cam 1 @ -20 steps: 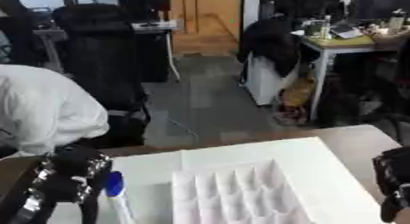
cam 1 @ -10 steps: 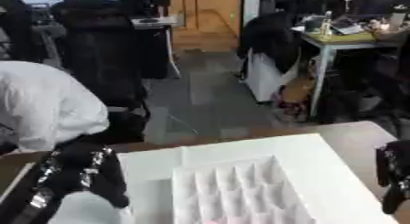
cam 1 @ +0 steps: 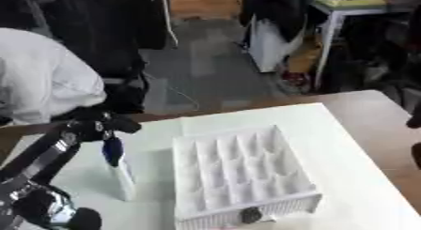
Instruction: Pick up objects on the table and place them in the box.
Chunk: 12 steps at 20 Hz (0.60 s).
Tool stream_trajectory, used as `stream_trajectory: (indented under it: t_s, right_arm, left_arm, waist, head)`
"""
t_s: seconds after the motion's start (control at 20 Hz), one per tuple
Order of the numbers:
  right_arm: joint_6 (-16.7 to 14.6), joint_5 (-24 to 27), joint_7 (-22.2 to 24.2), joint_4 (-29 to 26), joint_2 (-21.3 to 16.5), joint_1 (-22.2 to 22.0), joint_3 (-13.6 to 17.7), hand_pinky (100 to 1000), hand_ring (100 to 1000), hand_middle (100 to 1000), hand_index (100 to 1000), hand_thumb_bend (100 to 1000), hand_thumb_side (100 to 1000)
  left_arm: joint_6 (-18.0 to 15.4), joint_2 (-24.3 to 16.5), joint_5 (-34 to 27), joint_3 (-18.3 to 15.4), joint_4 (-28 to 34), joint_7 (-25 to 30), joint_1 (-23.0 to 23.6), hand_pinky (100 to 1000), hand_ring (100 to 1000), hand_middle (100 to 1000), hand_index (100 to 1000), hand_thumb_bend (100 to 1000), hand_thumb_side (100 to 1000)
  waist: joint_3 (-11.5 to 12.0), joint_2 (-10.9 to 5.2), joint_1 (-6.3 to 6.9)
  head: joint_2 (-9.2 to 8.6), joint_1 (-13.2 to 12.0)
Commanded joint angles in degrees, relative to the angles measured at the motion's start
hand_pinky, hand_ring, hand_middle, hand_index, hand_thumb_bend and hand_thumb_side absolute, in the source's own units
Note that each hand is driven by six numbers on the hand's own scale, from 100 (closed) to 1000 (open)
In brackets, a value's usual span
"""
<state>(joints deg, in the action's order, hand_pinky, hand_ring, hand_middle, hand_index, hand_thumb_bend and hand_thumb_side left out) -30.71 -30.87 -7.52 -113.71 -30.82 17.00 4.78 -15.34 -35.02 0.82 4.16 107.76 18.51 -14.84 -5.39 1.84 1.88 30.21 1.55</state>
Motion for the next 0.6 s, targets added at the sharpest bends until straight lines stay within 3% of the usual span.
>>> stream_trajectory:
  t_s: [0.05,0.3,0.6]
  right_arm:
    - [0.8,-0.5,-0.5,-0.9,-0.8,0.5,0.8,274,369,228,458,375,779]
    - [1.2,-0.5,-0.7,-0.9,-0.7,0.6,1.0,274,371,228,461,368,786]
    - [1.4,-0.4,-0.2,-0.9,-0.8,0.4,1.0,275,372,227,463,367,786]
  left_arm:
    - [0.0,-4.4,-2.8,-1.1,-2.1,1.0,-1.1,511,389,768,839,972,720]
    - [-0.2,-7.9,-7.2,-1.1,-5.2,1.3,-2.1,499,376,765,835,986,706]
    - [-0.1,-9.8,-18.3,-1.3,-6.6,-0.3,-3.6,496,373,766,828,993,685]
  waist:
    - [-0.1,-0.38,0.07]
    - [-0.3,-0.4,0.26]
    - [-0.2,-0.42,0.3]
  head:
    - [0.49,-0.1]
    - [0.64,-0.2]
    - [1.08,-0.2]
